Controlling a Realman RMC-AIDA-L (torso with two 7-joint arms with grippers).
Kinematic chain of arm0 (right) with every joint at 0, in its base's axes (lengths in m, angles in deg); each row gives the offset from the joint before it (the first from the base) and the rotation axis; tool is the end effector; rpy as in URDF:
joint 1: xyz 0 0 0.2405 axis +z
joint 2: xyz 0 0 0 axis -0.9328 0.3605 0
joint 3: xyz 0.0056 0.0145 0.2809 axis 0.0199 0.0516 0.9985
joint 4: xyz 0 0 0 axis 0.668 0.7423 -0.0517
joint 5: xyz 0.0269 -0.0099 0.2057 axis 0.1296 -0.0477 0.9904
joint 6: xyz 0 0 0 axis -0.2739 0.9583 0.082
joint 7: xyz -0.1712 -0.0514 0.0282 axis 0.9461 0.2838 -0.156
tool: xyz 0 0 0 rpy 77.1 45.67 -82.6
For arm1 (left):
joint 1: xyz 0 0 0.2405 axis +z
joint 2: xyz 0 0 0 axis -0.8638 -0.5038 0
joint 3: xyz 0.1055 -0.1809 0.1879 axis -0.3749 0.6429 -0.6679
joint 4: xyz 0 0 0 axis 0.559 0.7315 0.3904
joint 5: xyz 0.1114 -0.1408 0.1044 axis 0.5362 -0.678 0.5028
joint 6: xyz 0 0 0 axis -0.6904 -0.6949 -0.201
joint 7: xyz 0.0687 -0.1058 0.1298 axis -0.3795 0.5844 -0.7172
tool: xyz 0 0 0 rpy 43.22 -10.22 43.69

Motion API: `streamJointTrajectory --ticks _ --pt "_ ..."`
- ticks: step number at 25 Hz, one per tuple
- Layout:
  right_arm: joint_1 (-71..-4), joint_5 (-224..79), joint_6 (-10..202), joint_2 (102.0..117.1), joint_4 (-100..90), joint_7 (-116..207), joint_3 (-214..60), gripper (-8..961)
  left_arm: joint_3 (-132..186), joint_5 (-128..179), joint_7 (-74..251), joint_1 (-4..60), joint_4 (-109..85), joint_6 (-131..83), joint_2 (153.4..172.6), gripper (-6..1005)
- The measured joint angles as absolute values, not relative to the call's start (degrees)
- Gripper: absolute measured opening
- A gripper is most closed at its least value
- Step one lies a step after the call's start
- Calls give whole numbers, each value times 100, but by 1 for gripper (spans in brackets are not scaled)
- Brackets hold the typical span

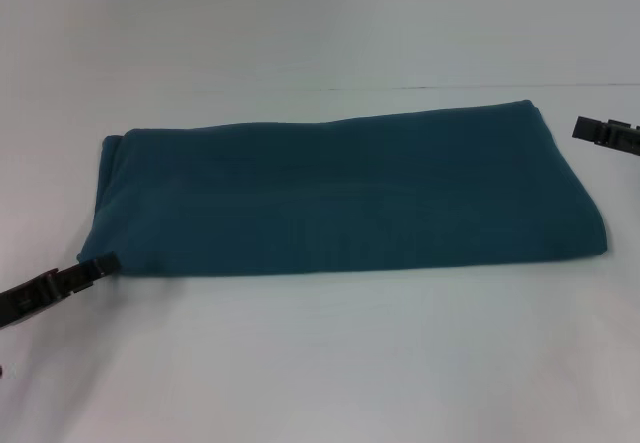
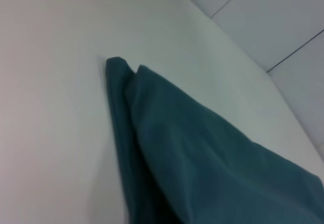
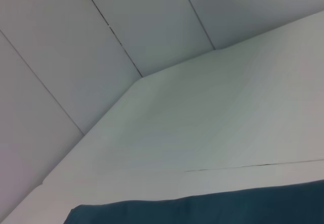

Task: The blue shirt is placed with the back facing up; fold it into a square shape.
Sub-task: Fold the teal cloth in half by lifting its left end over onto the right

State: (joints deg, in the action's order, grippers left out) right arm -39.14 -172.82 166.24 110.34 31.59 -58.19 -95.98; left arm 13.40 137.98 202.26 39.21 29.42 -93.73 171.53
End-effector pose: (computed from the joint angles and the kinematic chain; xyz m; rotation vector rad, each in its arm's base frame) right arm 0.3213 0.4016 0.0504 -2.1558 1.2163 0.7881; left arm -0.3784 0.3208 -0.0151 -1.8800 -1.6658 -0.7669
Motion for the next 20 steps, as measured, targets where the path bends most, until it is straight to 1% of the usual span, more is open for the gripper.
streamJointTrajectory --ticks 9,13,14,20 --pt "-3954 -17280 16624 11004 3158 -5823 -9550 837 1053 13879 20450 3820 2865 -8944 17142 687" --pt "-3971 -17267 16624 11002 3158 -5841 -9547 837 1045 13953 20466 3736 2796 -8837 17120 687" --pt "-3973 -17264 16624 11002 3158 -5855 -9547 837 1040 13978 20469 3670 2705 -8740 17086 687" --pt "-3986 -17259 16624 10993 3158 -5887 -9536 837 968 14057 20472 3553 2630 -8462 17071 686"
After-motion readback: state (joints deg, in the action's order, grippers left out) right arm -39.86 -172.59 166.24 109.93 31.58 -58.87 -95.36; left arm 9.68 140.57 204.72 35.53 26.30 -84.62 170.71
